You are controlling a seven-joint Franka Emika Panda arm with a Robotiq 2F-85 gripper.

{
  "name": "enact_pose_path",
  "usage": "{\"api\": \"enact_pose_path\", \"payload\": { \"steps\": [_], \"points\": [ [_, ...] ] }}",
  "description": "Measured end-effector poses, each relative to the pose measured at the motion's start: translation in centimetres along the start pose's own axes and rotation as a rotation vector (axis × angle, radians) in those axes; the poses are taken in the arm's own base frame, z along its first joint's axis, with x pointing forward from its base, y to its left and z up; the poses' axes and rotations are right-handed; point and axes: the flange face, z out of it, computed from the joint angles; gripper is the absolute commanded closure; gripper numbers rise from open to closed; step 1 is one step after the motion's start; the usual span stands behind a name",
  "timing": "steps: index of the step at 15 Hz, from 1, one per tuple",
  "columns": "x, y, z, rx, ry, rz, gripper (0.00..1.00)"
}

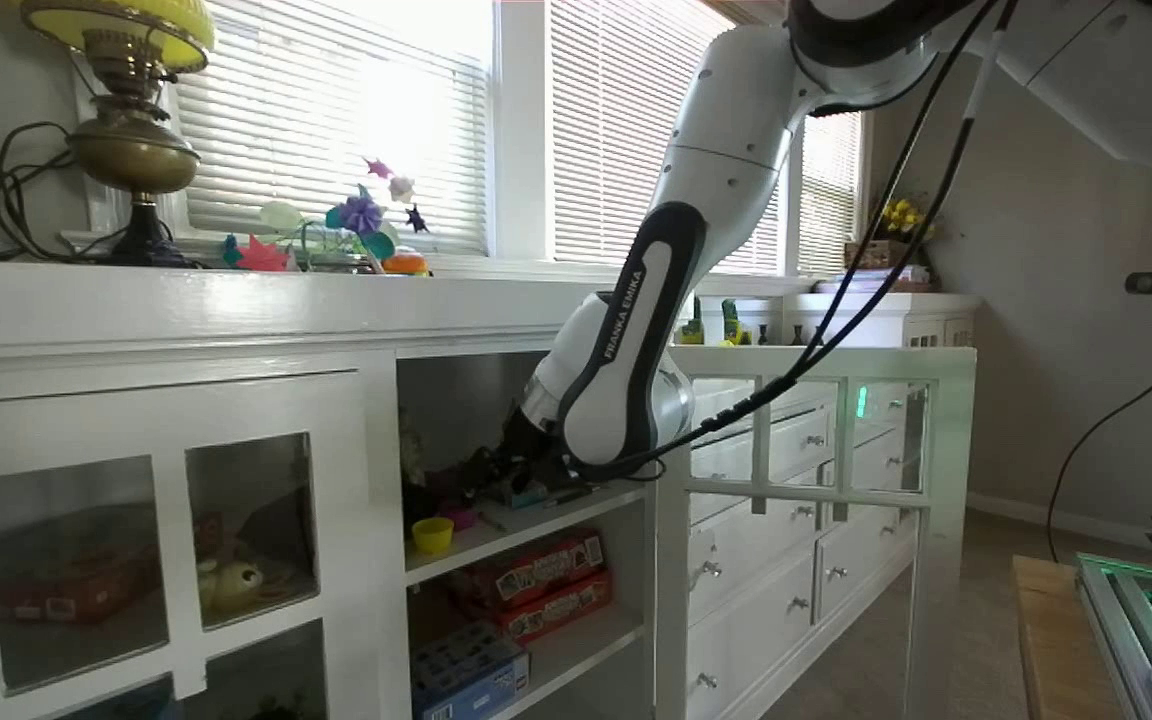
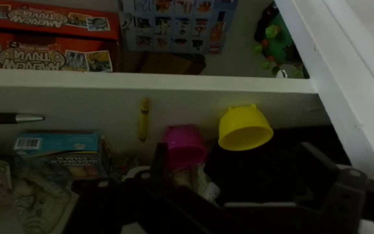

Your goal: Remove the yellow bowl from the open cabinet and place it on the counter then close the cabinet door.

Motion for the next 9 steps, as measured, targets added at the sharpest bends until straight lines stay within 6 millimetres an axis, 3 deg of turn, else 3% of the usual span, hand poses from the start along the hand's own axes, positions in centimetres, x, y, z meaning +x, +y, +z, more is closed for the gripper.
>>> {"api": "enact_pose_path", "payload": {
  "steps": [9],
  "points": [
    [1.9, 0.3, 4.1, 0.0, 0.055, -0.022, 0.0]
  ]
}}
